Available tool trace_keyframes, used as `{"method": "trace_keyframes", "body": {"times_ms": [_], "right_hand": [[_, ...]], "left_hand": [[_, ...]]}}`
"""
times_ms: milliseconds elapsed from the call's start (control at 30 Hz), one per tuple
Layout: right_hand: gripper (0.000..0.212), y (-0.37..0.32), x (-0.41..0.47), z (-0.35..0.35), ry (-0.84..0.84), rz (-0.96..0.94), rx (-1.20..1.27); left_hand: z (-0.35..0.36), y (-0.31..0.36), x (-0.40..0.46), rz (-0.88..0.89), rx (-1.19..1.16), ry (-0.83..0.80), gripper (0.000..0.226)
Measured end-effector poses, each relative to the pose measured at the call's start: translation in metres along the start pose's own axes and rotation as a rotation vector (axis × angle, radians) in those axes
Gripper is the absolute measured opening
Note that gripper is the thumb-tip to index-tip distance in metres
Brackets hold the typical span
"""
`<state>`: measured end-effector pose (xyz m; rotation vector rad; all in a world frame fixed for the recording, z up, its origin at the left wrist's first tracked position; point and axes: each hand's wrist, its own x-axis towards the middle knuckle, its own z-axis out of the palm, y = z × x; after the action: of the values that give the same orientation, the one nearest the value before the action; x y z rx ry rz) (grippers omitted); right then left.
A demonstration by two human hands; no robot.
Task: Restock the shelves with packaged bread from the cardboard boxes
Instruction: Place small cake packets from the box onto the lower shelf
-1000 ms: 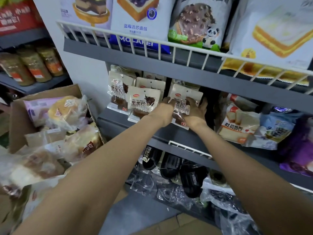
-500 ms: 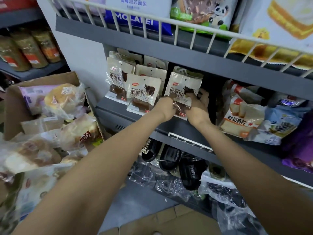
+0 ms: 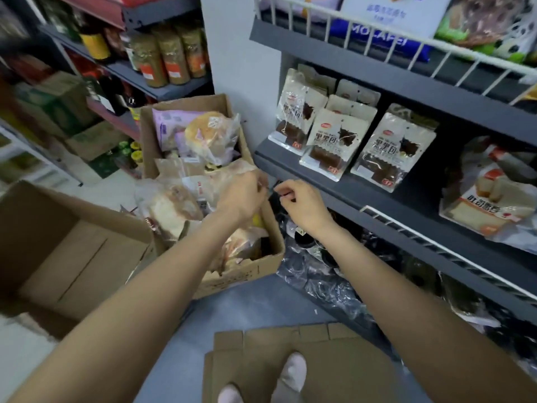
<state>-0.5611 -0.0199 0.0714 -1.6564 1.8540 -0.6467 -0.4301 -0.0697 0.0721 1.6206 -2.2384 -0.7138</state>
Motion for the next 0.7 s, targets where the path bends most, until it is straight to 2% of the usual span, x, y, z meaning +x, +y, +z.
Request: {"method": "trace_keyframes", "body": {"times_ms": [133,200,300,333,400,467,600,700], "right_hand": [[0.042,-0.028,-0.002,0.053,-0.198,-0.017,-0.019],[0.055,-0.034,-0.001,0.079,-0.33,-0.049,-0.018],[0.066,-0.037,0.002,0.111,-0.49,-0.05,-0.018],[0.067,-0.038,0.003,0.119,-0.51,-0.043,-0.03],[0.064,-0.041,0.006,0.131,-0.484,-0.023,-0.011],[0.062,-0.045,0.007,0.136,-0.409,-0.019,-0.014],[0.07,-0.05,0.005,0.119,-0.359,-0.027,-0.072],[0.072,-0.048,0.0,0.093,-0.384,-0.045,0.018]], "left_hand": [[-0.023,-0.059,-0.039,0.015,0.033,0.018,0.027],[-0.032,-0.081,-0.059,0.043,0.096,0.034,0.039],[-0.037,-0.11,-0.079,-0.116,0.127,-0.122,0.072],[-0.038,-0.119,-0.083,-0.191,0.107,-0.196,0.074],[-0.041,-0.131,-0.089,-0.266,0.115,-0.275,0.052],[-0.047,-0.137,-0.091,-0.262,0.166,-0.25,0.03],[-0.059,-0.131,-0.084,-0.148,0.294,-0.171,0.023],[-0.069,-0.112,-0.071,-0.003,0.211,-0.079,0.023]]}}
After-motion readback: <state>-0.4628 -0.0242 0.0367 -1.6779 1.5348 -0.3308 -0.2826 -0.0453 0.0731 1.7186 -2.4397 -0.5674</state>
